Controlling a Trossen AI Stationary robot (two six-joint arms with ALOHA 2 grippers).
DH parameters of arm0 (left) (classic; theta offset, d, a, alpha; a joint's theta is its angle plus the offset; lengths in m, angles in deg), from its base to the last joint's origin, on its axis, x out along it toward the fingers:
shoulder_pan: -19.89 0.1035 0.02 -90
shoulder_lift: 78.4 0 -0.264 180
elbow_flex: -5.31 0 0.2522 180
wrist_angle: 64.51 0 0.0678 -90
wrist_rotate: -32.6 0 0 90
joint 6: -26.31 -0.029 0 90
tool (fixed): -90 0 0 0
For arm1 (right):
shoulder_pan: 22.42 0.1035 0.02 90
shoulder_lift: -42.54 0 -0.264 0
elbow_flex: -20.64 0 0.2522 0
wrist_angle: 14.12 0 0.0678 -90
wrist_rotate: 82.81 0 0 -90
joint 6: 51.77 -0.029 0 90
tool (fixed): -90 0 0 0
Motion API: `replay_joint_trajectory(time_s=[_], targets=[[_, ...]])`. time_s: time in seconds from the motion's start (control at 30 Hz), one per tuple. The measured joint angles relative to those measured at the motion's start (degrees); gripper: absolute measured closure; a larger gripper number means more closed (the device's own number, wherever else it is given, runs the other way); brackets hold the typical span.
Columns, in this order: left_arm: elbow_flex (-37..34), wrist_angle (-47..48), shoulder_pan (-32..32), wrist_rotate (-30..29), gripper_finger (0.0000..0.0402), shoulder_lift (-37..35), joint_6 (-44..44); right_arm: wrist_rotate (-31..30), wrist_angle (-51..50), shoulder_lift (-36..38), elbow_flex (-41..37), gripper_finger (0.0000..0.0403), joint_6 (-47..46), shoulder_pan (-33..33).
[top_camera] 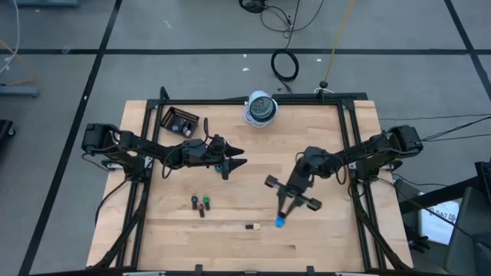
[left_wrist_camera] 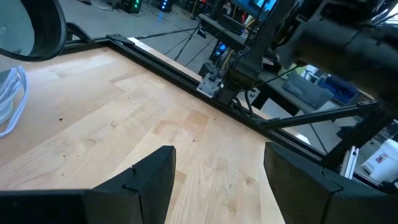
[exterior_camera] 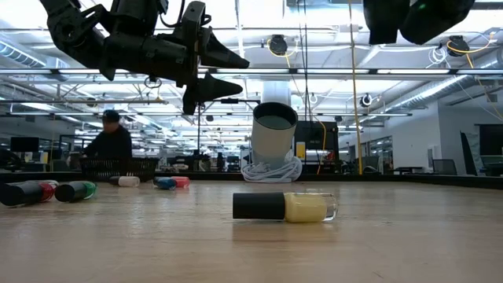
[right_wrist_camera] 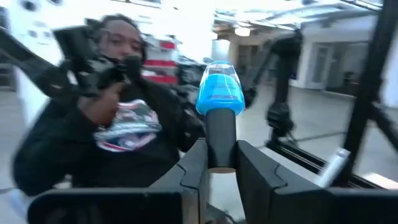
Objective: Pick & Place Nail Polish
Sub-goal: Put the blue nail polish bottle into the black basket
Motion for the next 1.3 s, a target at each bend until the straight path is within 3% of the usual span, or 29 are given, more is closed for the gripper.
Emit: replay_joint_trajectory(time_s=[0.17,0.4,0.5,0.63,0.77,0.83,1.3], targets=[[0.0,0.02,-0.02,0.13,0.016,-0.02,0.0,0.75,0.95,-0.02,-1.28,0.0353,0.58,0.8],[0.0,0.04,-0.02,0.13,0.016,-0.04,0.37,-0.88,-16.7,-0.02,-1.3,0.0353,11.36,-1.85],[0.0,0.04,-0.02,0.11,0.016,-0.04,1.56,-11.59,-26.33,-0.02,-1.3,0.0353,17.08,-3.6],[0.0,-0.02,-0.02,0.08,0.016,-0.04,3.75,-34.6,-35.18,-0.07,-1.3,0.0353,24.73,-5.55],[0.0,-0.04,-0.02,-0.13,0.016,-0.04,7.15,-54.96,-37.56,-0.07,-1.3,0.0353,31.41,-6.15],[0.0,-0.04,-0.02,-0.15,0.016,-0.04,7.87,-62.03,-36.85,-0.07,-1.3,0.0353,33.32,-6.08],[0.0,0.29,-1.66,-3.83,0.016,-0.04,9.21,-78.42,-28.53,-0.07,-1.3,0.0353,44.76,0.15]])
